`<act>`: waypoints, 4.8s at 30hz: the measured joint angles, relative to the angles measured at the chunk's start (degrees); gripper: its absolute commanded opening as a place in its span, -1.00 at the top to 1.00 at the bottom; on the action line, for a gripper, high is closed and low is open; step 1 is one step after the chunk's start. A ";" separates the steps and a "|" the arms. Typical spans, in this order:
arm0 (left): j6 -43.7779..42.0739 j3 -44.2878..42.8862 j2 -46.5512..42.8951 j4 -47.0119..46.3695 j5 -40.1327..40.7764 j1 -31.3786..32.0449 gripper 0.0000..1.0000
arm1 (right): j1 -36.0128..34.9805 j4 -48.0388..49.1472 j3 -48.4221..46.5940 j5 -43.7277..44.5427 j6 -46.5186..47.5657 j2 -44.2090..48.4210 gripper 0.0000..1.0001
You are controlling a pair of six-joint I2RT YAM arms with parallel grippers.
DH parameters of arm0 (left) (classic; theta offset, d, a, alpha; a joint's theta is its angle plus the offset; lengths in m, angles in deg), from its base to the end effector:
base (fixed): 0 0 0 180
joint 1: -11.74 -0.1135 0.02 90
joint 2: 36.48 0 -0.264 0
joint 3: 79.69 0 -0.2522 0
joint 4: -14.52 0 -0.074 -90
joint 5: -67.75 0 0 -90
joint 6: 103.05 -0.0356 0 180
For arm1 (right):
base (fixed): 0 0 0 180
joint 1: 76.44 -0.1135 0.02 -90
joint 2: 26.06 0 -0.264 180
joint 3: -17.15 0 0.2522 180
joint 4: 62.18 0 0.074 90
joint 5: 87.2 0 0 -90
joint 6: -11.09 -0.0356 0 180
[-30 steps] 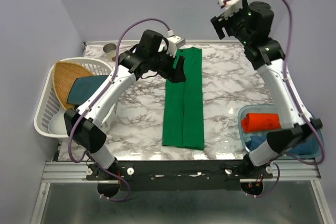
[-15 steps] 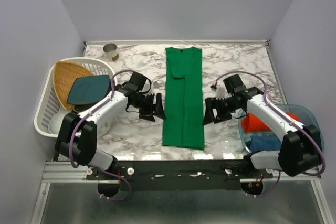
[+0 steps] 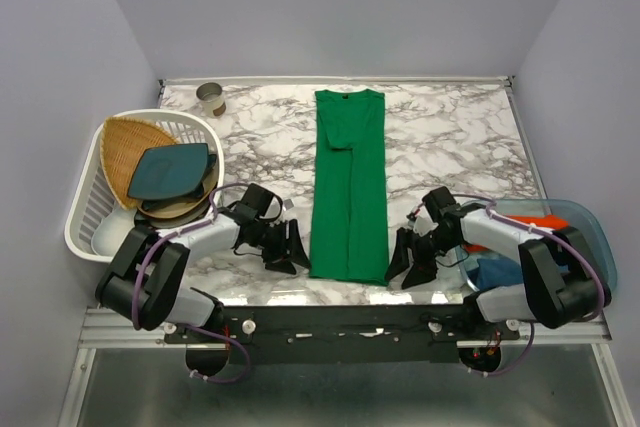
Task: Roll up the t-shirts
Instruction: Roll the T-shirt to the center of the board.
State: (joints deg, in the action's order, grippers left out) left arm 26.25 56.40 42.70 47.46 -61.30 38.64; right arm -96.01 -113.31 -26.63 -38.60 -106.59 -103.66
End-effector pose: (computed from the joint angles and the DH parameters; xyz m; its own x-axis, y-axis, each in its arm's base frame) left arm 0.1808 -0.1169 0.1328 -0.9954 -0.0465 0.0833 -0.0912 0.7201 -0.6878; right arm 0.1633 0.0830 0.1307 -0.9734 0.0238 0.2281 0.1649 0.7636 0.6242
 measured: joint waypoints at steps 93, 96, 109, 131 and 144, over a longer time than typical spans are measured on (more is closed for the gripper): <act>-4.20 -9.77 5.51 -13.92 6.10 -1.44 1.00 | 1.49 9.79 -13.00 11.65 0.33 -3.67 0.99; -4.39 -10.36 7.04 -13.73 6.25 -1.44 1.00 | 1.66 10.62 -13.09 11.67 0.35 -4.46 0.99; -5.51 -14.86 10.36 -10.80 8.98 -1.92 0.88 | 1.68 13.42 -14.51 11.80 1.20 -7.80 0.93; -9.84 -17.49 5.35 -3.91 12.44 -3.96 0.74 | 1.68 10.19 -23.47 15.67 13.86 -6.82 0.26; -6.36 -10.47 8.22 -16.20 0.59 -3.19 1.00 | -8.55 2.14 -29.07 9.03 39.39 -13.29 0.88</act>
State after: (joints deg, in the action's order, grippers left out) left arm 19.89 45.93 50.91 31.26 -60.71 35.44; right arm -104.56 -111.17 -55.70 -29.58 -67.21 -116.95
